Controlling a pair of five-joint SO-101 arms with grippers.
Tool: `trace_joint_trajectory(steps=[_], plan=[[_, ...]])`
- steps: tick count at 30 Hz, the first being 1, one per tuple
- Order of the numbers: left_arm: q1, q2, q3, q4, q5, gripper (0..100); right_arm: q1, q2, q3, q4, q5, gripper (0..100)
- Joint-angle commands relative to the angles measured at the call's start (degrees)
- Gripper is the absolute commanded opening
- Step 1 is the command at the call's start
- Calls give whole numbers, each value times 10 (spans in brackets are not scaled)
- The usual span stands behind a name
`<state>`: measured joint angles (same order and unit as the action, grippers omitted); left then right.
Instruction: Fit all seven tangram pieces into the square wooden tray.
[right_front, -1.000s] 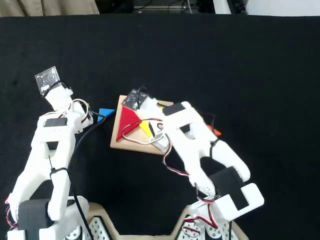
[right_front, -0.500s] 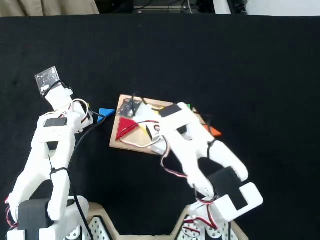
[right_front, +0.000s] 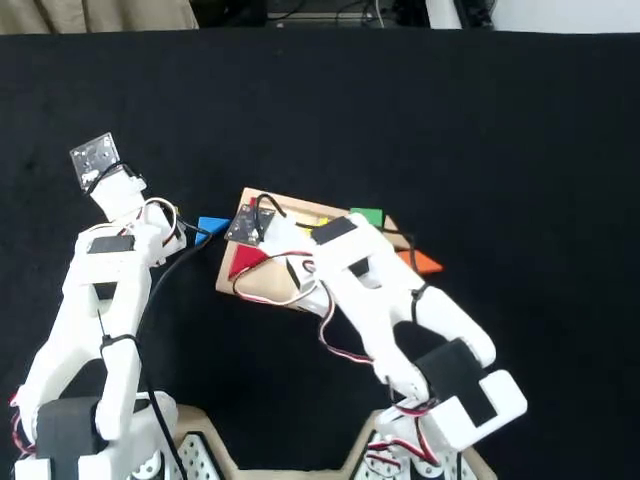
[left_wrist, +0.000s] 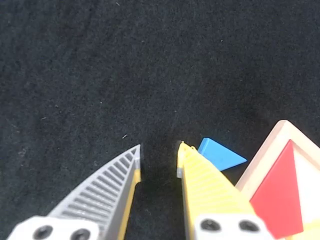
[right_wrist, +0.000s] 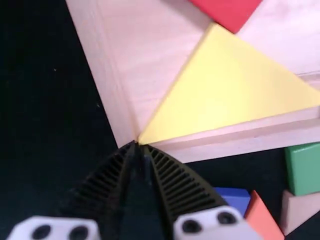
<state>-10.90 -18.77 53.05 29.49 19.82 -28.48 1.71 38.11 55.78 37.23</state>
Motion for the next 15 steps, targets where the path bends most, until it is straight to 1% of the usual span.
trace_joint_trajectory(steps=[1,4,7,13,14,15], plan=[[6,-4,-7,-9,-7,130,-26,-8,-19,-47,-52,11],[5,-4,-7,-9,-7,130,-26,-49,-17,-62,-79,11],[4,-4,-7,-9,-7,130,-25,-101,-7,-62,-84,11],[2,-4,-7,-9,-7,130,-25,-247,10,-59,-79,11],[2,-4,-7,-9,-7,130,-25,-269,10,-57,-70,11],[2,-4,-7,-9,-7,130,-23,-289,10,-49,-46,11]])
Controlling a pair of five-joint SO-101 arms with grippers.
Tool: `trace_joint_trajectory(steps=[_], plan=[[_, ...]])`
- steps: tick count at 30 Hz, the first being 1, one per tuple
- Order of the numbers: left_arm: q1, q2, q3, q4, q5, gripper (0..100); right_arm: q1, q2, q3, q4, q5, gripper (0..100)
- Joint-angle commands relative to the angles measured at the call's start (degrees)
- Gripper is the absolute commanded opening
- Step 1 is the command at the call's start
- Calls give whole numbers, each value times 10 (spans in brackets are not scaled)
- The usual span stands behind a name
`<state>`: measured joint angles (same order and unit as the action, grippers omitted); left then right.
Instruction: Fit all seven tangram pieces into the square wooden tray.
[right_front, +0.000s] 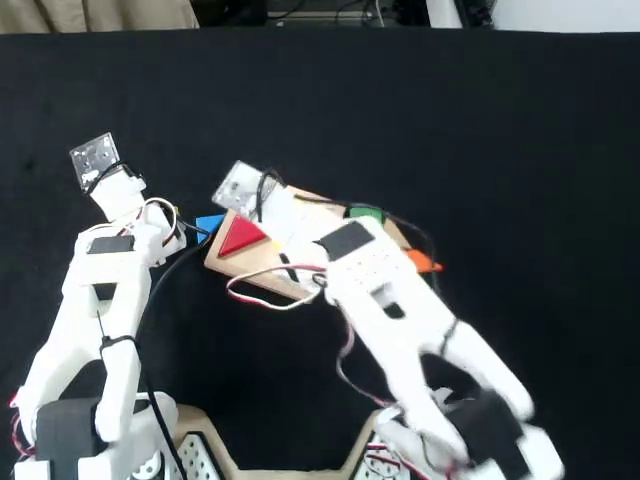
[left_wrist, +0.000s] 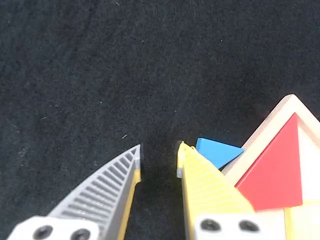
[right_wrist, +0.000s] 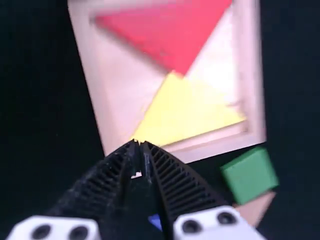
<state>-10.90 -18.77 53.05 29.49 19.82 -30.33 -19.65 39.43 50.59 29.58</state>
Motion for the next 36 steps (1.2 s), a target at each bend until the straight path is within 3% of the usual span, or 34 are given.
trace_joint_trajectory(steps=[1,4,8,11,13,19,27,36], plan=[[2,-4,-7,-9,-7,130,-1,-87,-5,19,67,11],[2,-4,-7,-9,-7,130,29,-71,-40,58,117,44],[2,-4,-1,-32,-7,130,66,14,-132,104,128,227],[2,-3,-1,-36,-7,130,63,100,-205,169,235,328],[1,-3,-1,-36,-7,130,63,163,-252,200,294,328],[1,-3,-1,-37,-7,130,79,333,-378,214,353,258],[1,-3,-3,-38,-7,130,100,441,-464,232,452,258],[1,-3,-4,-38,-7,130,113,516,-524,259,486,257]])
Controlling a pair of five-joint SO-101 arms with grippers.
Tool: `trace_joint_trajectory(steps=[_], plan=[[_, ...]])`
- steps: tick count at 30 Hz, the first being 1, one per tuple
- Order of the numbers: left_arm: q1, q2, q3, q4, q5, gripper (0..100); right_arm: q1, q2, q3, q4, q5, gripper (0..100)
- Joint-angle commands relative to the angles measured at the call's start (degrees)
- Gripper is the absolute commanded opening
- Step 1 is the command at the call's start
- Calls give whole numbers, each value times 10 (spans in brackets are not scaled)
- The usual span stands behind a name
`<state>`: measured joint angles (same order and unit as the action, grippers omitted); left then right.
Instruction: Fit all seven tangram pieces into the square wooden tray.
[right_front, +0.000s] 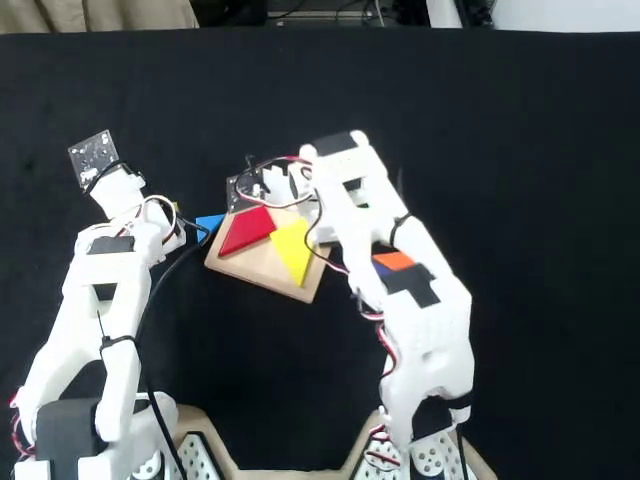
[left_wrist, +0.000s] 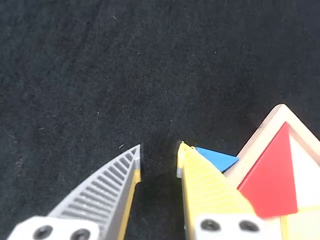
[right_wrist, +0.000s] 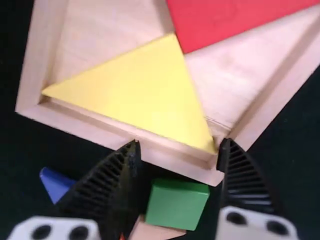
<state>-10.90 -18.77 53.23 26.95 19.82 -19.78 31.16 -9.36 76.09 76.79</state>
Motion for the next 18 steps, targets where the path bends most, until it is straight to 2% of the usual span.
trace_joint_trajectory(steps=[1,13,18], plan=[[1,-3,-6,-12,-7,130,7,16,-39,4,17,257],[1,-3,-7,-12,-7,130,-12,-5,-45,47,16,255],[1,-3,-6,-12,-7,130,-27,9,1,-5,28,255]])
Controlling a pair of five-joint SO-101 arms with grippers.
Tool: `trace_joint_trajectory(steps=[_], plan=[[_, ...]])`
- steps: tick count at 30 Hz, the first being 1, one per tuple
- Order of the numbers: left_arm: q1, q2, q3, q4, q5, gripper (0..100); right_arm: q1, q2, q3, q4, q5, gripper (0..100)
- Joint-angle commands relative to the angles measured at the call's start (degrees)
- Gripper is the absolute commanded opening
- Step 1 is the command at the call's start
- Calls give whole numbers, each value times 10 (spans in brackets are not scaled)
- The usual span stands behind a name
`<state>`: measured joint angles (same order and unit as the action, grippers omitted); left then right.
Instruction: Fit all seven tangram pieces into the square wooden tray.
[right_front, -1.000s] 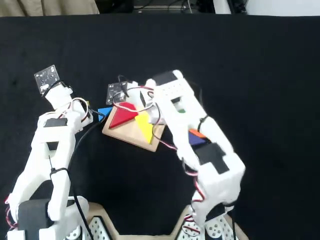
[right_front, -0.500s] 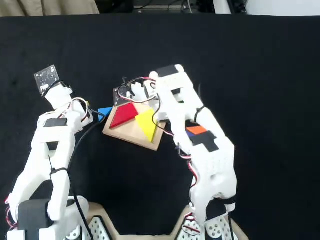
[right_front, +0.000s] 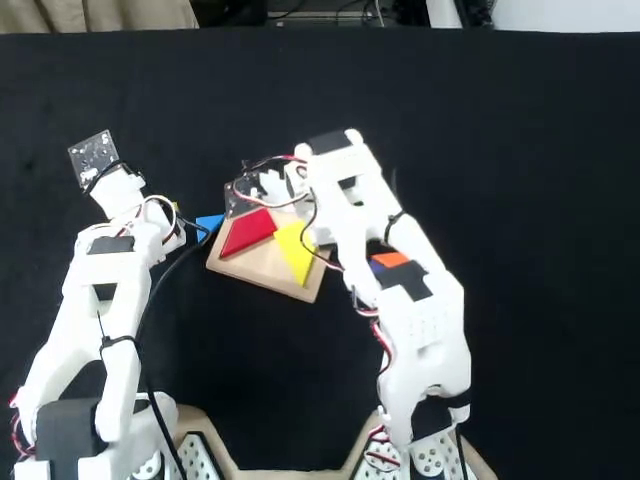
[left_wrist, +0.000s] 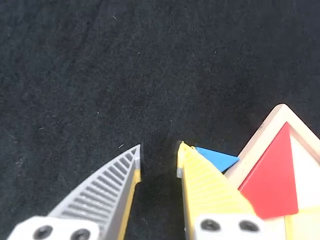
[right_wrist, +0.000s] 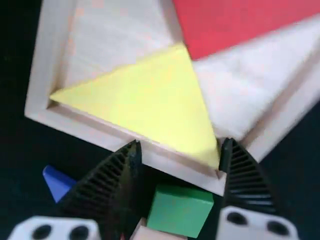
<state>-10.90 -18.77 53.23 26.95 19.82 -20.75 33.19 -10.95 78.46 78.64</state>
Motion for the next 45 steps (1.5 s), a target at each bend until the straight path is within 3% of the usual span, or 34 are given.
trace_joint_trajectory(steps=[1,8,14,22,29,40,42,45], plan=[[1,-3,-6,-12,-7,130,-21,-9,26,-37,10,255],[1,-3,-7,-12,-7,130,-26,0,49,-78,4,250],[1,-3,-7,-12,-7,130,-29,0,49,-79,4,90],[1,-3,-7,-12,-8,130,-26,-3,49,-77,2,11],[1,-3,-7,-12,-8,130,-25,-73,54,-77,-71,11],[2,-3,-7,-12,-8,130,-57,-164,102,-77,-246,11],[2,-3,-6,-12,-8,130,-82,-190,128,-76,-244,15],[-12,-3,-4,-12,-4,130,-126,-238,182,-79,-179,15]])
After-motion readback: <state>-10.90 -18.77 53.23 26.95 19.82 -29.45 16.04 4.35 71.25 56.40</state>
